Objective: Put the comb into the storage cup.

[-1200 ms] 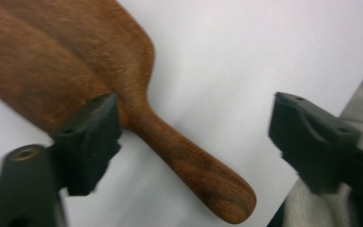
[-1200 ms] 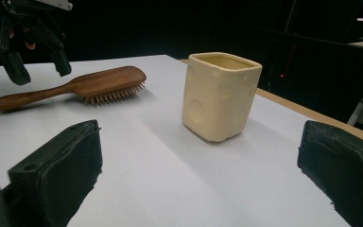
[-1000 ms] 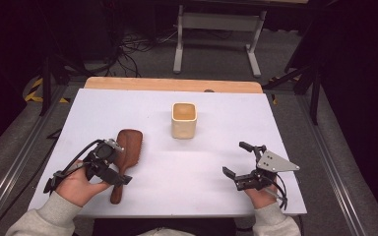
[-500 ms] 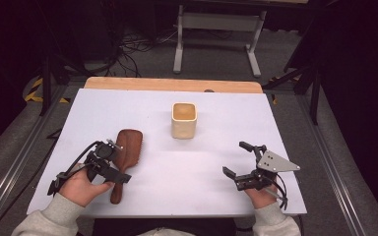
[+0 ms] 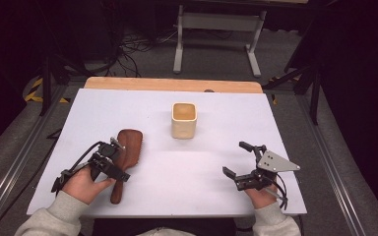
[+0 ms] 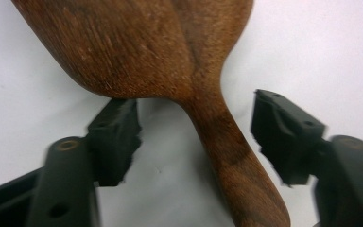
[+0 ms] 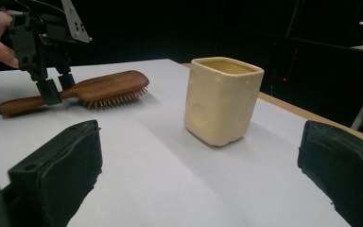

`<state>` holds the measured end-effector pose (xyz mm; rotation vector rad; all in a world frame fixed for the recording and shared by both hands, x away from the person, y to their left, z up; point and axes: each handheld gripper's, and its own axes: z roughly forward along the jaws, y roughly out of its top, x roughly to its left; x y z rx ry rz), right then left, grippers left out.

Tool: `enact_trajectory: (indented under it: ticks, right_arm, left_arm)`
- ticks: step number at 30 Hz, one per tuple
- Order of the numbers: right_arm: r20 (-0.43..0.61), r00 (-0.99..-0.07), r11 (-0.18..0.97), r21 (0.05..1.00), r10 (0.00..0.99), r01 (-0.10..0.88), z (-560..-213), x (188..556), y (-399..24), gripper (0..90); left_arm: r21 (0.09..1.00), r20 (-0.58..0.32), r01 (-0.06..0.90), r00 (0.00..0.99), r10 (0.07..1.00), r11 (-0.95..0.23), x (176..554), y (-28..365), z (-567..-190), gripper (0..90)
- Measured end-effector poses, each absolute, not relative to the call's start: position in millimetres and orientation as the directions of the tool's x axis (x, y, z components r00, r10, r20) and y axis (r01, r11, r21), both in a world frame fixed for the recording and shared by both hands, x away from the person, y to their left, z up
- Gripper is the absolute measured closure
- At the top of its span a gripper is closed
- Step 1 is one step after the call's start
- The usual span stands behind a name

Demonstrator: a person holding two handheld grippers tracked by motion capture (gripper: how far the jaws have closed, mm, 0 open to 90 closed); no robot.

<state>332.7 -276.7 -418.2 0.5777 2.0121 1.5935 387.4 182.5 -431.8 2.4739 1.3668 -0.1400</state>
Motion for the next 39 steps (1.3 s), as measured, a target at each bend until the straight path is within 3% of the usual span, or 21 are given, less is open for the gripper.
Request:
enact_trajectory:
  ticks: [6, 9, 13, 25, 39]
  right_arm:
    - [-0.125, -0.78, 0.225, 0.974, 0.614, 0.021, -418, 333, -277, 1.1]
    - [-0.124, -0.782, 0.227, 0.974, 0.611, 0.023, -419, 333, -276, 1.1]
    - [-0.126, -0.782, 0.23, 0.973, 0.61, 0.023, -419, 333, -276, 1.1]
    - [-0.137, -0.784, 0.241, 0.971, 0.606, 0.016, -419, 333, -275, 1.1]
    - [-0.139, -0.784, 0.246, 0.969, 0.605, 0.017, -419, 333, -274, 1.2]
  left_arm:
    - [0.22, -0.219, 0.838, 0.542, 0.811, -0.5, 390, 182, -433, 52.5]
    - [0.217, -0.207, 0.835, 0.546, 0.812, -0.506, 389, 181, -433, 66.1]
    - [0.222, -0.208, 0.841, 0.535, 0.819, -0.494, 389, 186, -433, 72.9]
    - [0.202, -0.239, 0.849, 0.526, 0.816, -0.488, 393, 190, -433, 73.3]
    - [0.322, -0.259, 0.821, 0.555, 0.79, -0.471, 388, 198, -420, 74.0]
